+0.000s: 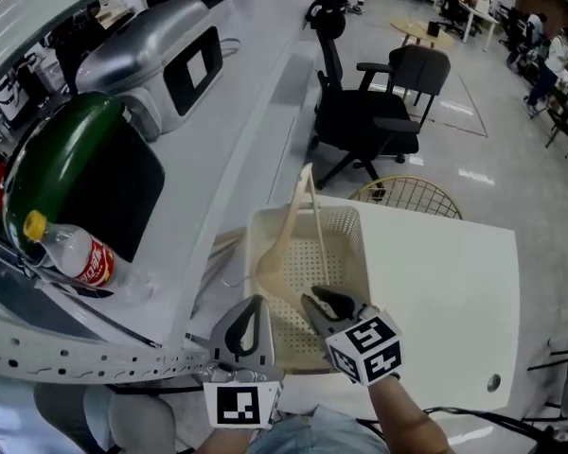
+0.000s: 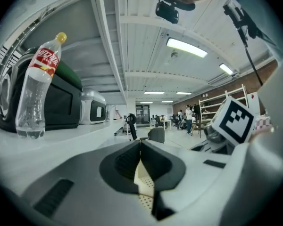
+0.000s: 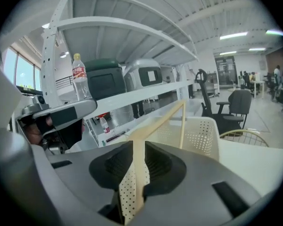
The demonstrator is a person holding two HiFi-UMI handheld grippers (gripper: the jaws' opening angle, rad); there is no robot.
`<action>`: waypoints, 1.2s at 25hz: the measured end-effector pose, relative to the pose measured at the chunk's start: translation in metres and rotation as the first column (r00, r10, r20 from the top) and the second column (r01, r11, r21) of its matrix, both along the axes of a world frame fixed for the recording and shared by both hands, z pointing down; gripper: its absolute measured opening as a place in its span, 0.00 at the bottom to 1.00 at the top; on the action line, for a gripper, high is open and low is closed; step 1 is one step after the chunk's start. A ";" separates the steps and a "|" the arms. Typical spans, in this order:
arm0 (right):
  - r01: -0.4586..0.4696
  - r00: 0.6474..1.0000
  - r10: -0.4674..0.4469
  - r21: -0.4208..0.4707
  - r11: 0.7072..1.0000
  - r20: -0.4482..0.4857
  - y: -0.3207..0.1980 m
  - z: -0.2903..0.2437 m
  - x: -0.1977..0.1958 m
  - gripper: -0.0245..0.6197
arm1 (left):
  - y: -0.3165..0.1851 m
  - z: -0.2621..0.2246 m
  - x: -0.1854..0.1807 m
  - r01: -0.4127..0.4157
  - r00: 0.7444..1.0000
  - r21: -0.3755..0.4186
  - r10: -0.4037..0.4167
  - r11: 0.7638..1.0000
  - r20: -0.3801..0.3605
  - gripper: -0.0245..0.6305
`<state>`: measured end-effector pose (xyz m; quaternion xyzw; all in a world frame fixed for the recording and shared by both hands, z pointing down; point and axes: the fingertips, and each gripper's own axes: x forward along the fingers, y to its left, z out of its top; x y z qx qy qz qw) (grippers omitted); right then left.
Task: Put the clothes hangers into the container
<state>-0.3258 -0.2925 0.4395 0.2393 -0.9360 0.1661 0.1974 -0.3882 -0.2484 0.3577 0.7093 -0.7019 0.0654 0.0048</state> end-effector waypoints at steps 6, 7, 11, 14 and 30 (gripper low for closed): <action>-0.116 0.991 0.103 0.186 0.976 0.081 0.014 -0.053 0.031 0.09 | 0.007 -0.030 0.025 -0.069 0.998 0.050 0.069 0.996 -0.003 0.06; -0.135 0.989 0.117 0.220 0.966 0.093 0.016 -0.061 0.035 0.09 | 0.008 -0.035 0.028 -0.079 0.997 0.058 0.079 0.995 0.000 0.06; -0.198 0.979 0.166 0.342 0.919 0.121 0.023 -0.093 0.049 0.07 | 0.012 -0.056 0.035 -0.104 0.995 0.115 0.103 0.988 0.013 0.06; -0.248 0.968 0.206 0.399 0.883 0.145 0.026 -0.111 0.065 0.06 | 0.017 -0.065 0.037 -0.111 0.994 0.136 0.109 0.984 0.021 0.06; -0.326 0.945 0.265 0.466 0.823 0.194 0.029 -0.135 0.094 0.05 | 0.025 -0.078 0.028 -0.096 0.995 0.183 0.088 0.978 0.050 0.06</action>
